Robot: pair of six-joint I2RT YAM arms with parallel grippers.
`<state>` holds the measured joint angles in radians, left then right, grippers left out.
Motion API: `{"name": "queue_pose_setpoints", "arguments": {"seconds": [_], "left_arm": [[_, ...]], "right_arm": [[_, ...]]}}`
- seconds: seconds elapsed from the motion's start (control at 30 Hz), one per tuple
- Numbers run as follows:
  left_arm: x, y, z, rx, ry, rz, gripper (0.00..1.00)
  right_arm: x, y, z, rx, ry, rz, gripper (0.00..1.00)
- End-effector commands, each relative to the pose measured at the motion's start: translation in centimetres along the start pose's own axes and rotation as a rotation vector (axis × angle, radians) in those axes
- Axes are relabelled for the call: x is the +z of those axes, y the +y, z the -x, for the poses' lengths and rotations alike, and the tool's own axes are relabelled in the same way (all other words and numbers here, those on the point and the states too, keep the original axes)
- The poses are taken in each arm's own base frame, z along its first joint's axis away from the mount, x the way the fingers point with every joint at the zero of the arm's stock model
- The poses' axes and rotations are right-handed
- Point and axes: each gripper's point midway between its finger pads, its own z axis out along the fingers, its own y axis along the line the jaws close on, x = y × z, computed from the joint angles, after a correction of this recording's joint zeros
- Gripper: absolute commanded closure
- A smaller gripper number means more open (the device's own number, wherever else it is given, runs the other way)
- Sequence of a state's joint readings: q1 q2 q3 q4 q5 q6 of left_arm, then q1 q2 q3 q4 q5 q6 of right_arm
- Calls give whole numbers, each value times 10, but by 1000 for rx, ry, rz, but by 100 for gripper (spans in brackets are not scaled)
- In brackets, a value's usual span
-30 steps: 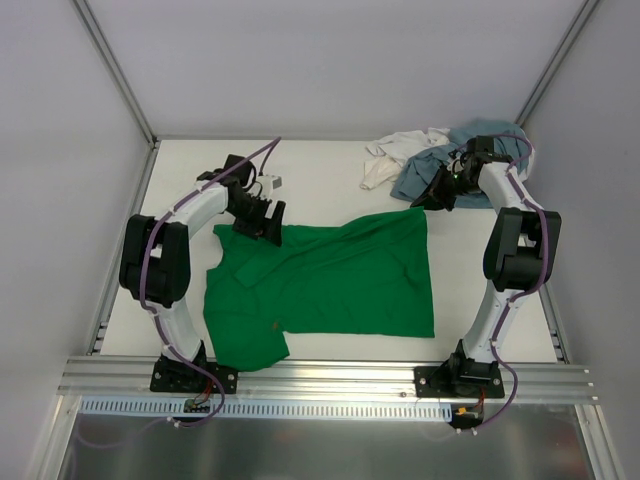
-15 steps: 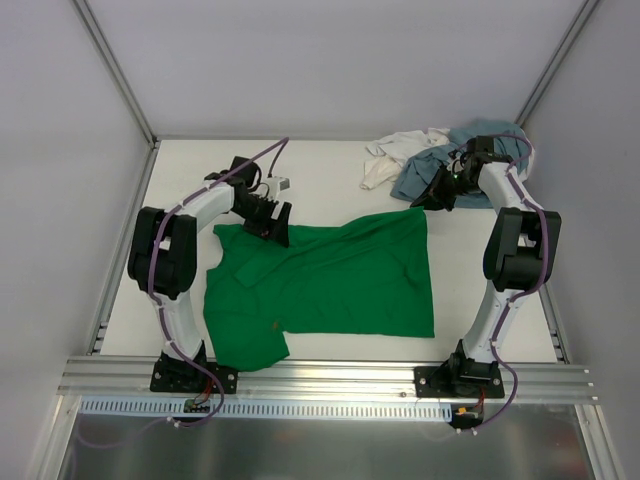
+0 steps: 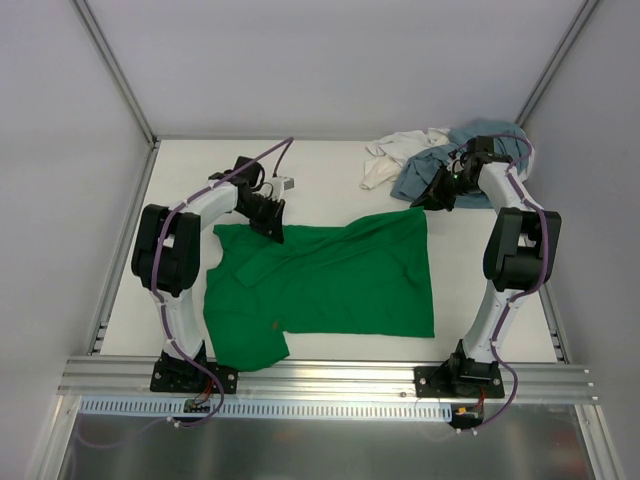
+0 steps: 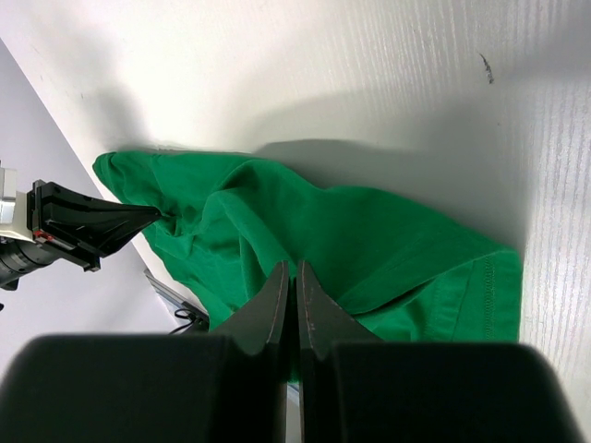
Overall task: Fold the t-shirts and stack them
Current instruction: Fold the flattened tshirt in 1/3 of the way
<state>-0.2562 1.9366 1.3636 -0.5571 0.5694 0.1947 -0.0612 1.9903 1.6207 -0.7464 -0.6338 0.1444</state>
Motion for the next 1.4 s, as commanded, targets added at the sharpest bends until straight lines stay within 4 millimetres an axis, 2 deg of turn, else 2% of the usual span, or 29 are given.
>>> {"name": "queue_pose_setpoints", "arguments": {"seconds": [0.0,0.1,0.23,0.6,0.83,0.87,0.9,1.0,1.07,1.2,1.37], "left_arm": [[-2,-7,13,42,-27,-22,100],[-3,-8,10,32,-20,-22,100],[-9,-18,4,14,-4,-36,100],[-24,-79,-42,-83,119,-134,100],[-40,-107,-69,-150,184,-198,100],[-44,-111,-76,-159,178,-201,97],[-46,-114,-79,-161,173,-209,86],[-54,-123,-88,-170,137,-222,42],[-55,-126,-97,-208,124,-222,2],[-60,-122,-93,-199,32,-164,1],[-70,-108,-63,-177,-107,-37,1]], "right_arm": [[-16,12,-6,-32,-15,25,99],[-16,13,-6,-33,-16,25,99],[-16,13,-6,-34,-17,27,99],[-16,14,-4,-35,-21,27,99],[-19,16,-3,-42,-27,27,99],[-19,16,-3,-42,-28,27,99],[-20,17,-2,-47,-31,28,99],[-21,17,-2,-51,-35,30,99],[-22,19,-1,-54,-37,33,99],[-23,21,-1,-56,-40,41,99],[-25,23,-1,-58,-44,44,99]]}}
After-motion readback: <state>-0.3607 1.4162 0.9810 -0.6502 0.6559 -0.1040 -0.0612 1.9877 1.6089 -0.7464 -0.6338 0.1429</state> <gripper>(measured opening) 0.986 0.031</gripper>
